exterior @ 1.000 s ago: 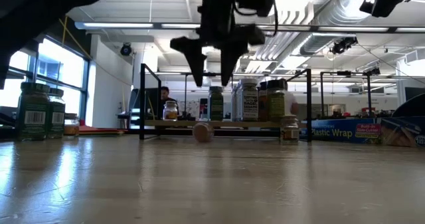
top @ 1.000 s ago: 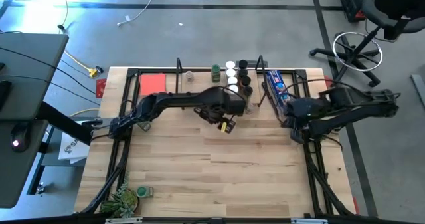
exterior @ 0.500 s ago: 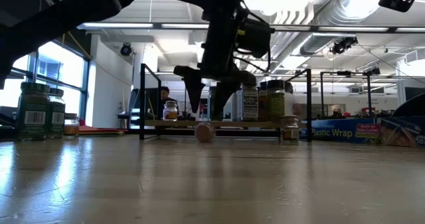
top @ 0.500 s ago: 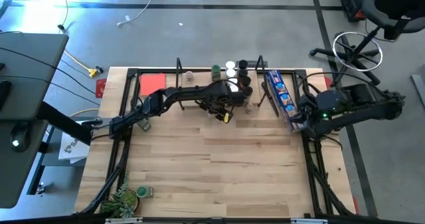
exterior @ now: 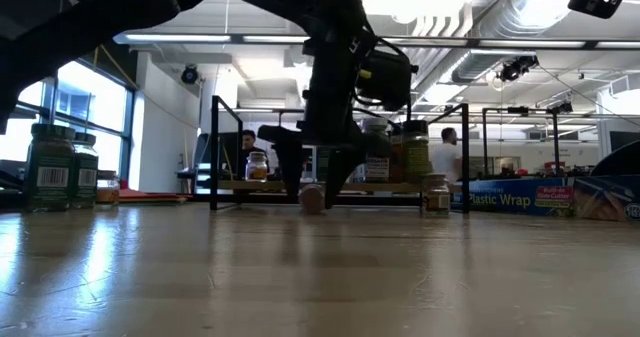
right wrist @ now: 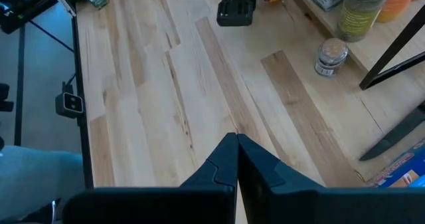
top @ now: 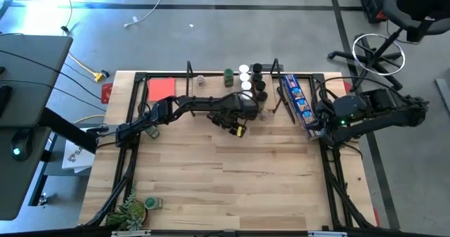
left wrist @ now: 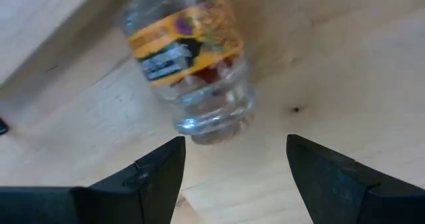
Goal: Shelf spices
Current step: Put the bottom right brown bottle on the shelf aligned with the other brown seasoning bottle
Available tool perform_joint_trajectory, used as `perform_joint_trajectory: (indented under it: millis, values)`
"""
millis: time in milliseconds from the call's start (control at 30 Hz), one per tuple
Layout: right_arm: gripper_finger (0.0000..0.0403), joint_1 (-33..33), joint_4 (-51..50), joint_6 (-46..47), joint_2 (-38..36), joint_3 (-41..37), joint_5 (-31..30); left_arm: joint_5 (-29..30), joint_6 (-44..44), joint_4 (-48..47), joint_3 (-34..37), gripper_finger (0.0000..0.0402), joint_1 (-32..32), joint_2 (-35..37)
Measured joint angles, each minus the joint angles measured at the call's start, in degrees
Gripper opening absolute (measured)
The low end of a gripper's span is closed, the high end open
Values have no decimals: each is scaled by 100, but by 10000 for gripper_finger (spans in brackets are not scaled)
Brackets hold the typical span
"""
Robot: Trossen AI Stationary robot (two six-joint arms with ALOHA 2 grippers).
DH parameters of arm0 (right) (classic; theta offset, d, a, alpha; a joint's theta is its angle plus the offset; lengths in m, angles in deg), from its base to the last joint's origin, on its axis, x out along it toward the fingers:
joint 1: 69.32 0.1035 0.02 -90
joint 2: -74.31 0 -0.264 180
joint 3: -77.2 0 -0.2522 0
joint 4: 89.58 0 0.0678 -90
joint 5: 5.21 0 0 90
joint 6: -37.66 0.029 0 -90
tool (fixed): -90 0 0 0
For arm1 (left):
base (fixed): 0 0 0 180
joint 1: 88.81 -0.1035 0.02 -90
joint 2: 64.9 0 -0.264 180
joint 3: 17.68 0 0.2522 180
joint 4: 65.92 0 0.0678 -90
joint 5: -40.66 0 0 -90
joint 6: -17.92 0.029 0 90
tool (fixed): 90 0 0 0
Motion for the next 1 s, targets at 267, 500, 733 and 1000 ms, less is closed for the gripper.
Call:
perform_joint_trajectory:
  millis: [267, 500, 733, 1000]
  values:
    - [0, 0, 4, 61, 0, 0, -7, 483, -235, 396, 179, 258, 23, 2]
    - [0, 0, 7, 109, 0, 2, -7, 690, -544, 736, 183, 258, 44, 3]
    - [0, 0, 2, 155, 0, 2, -9, 973, -708, 842, 183, 243, 41, 4]
    - [0, 0, 2, 155, 2, 2, -9, 1090, -808, 937, 183, 215, 64, 1]
